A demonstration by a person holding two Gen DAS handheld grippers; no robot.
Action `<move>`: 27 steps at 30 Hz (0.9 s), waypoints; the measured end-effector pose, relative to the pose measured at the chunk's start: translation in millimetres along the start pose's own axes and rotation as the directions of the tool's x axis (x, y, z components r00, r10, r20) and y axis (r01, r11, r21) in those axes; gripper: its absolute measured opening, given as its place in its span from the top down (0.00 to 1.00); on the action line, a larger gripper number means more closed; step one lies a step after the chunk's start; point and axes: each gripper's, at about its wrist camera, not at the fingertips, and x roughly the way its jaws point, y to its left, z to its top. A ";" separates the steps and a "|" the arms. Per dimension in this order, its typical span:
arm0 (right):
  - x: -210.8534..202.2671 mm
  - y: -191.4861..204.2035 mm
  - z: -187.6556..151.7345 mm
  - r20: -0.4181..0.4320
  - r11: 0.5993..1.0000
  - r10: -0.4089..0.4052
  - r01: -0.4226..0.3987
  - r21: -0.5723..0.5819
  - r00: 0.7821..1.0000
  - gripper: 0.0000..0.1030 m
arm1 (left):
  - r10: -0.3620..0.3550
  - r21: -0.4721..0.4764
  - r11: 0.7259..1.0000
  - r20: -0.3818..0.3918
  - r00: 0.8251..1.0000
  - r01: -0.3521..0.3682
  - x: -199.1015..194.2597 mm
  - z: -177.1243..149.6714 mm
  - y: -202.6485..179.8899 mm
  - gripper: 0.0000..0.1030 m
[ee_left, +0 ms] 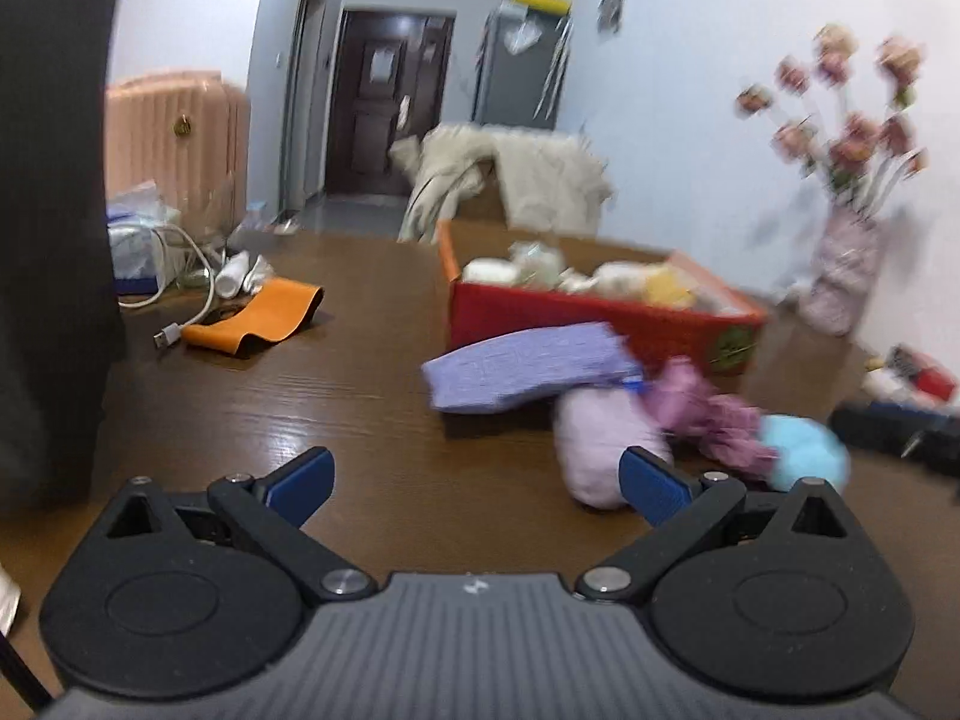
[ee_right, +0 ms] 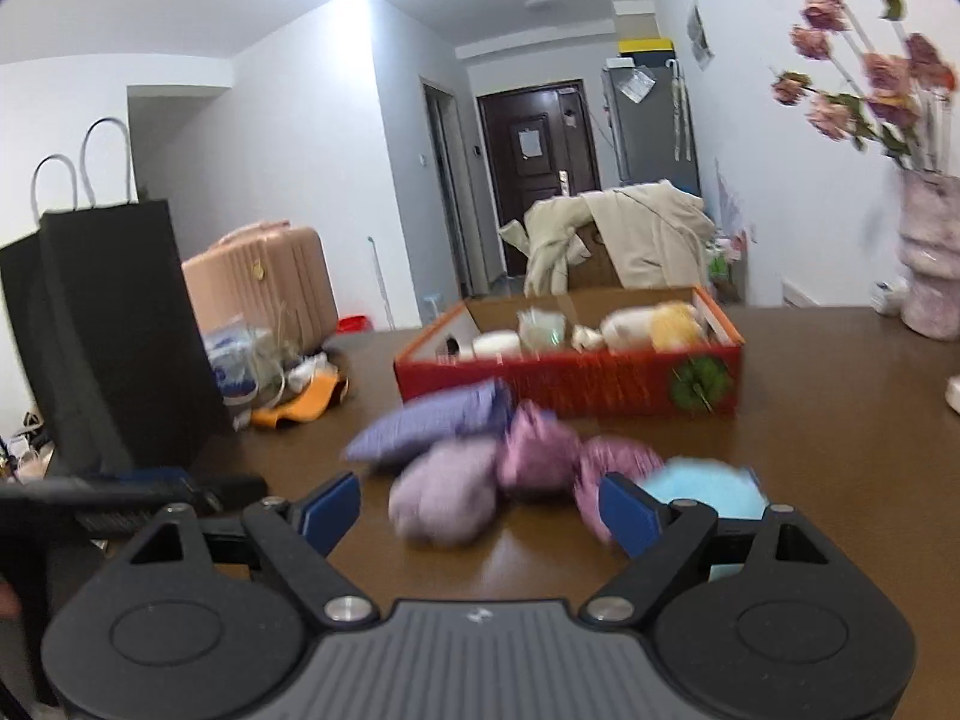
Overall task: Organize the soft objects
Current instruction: 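Grasp the purple lavender sachet with the left tool while the right tool grasps it too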
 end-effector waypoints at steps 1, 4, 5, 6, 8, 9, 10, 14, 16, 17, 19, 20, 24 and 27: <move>13.7 -2.3 8.1 -0.006 1.000 0.008 -0.008 0.009 1.000 0.18 | 0.001 -0.012 1.000 -0.013 1.000 -0.001 15.1 6.2 4.5 0.00; 71.5 -12.7 37.5 -0.068 0.997 0.055 -0.051 0.057 0.996 0.26 | -0.049 -0.074 0.996 -0.041 0.998 0.045 53.1 26.0 19.0 0.00; 90.4 -16.9 44.7 -0.091 0.995 0.070 -0.062 0.083 0.993 0.26 | -0.049 -0.074 0.996 -0.046 0.998 0.046 66.5 31.5 22.1 0.00; 110.3 -20.9 50.5 -0.117 0.992 0.080 -0.068 0.106 0.990 0.29 | -0.048 -0.055 0.997 -0.051 0.998 0.045 79.4 35.9 23.3 0.00; 151.0 -23.1 60.3 -0.177 0.992 0.038 -0.015 0.129 0.983 0.40 | -0.048 -0.019 0.999 -0.075 0.996 0.046 101.7 39.7 24.4 0.03; 169.4 -22.6 63.5 -0.196 0.993 0.032 -0.008 0.119 0.980 0.43 | -0.059 -0.014 0.998 -0.086 0.995 0.058 109.4 39.9 25.7 0.08; 184.7 -22.4 63.5 -0.203 0.994 0.025 -0.003 0.106 0.979 0.46 | -0.080 -0.029 0.997 -0.096 0.992 0.078 116.0 38.7 28.7 0.11; 219.4 -20.2 50.9 -0.247 0.996 0.028 -0.006 0.088 0.969 0.52 | -0.146 -0.140 0.981 -0.105 0.984 0.130 129.9 32.2 42.1 0.27; 226.3 -18.4 41.2 -0.243 0.997 0.042 -0.025 0.072 0.969 0.53 | -0.177 -0.147 0.976 -0.097 0.979 0.162 130.7 31.0 43.5 0.38; 226.1 -16.4 37.9 -0.227 0.998 0.037 -0.026 0.052 0.973 0.54 | -0.197 -0.156 0.971 -0.097 0.976 0.181 131.8 30.6 44.7 0.51; 226.5 -15.6 33.4 -0.206 0.999 0.038 -0.029 0.046 0.978 0.65 | -0.234 -0.179 0.961 -0.114 0.966 0.211 136.4 28.8 48.1 0.65; 226.4 -15.7 31.4 -0.199 0.999 0.036 -0.029 0.037 0.979 0.68 | -0.233 -0.186 0.960 -0.120 0.965 0.209 137.7 28.1 47.7 0.72; 223.8 -14.8 26.9 -0.164 1.000 0.027 -0.028 -0.002 0.986 0.75 | -0.230 -0.162 0.965 -0.130 0.965 0.208 138.1 25.4 44.6 0.77; 219.9 -3.5 24.8 -0.126 0.997 -0.010 0.000 -0.080 0.992 0.81 | -0.230 -0.134 0.968 -0.130 0.964 0.213 137.0 24.5 40.6 0.85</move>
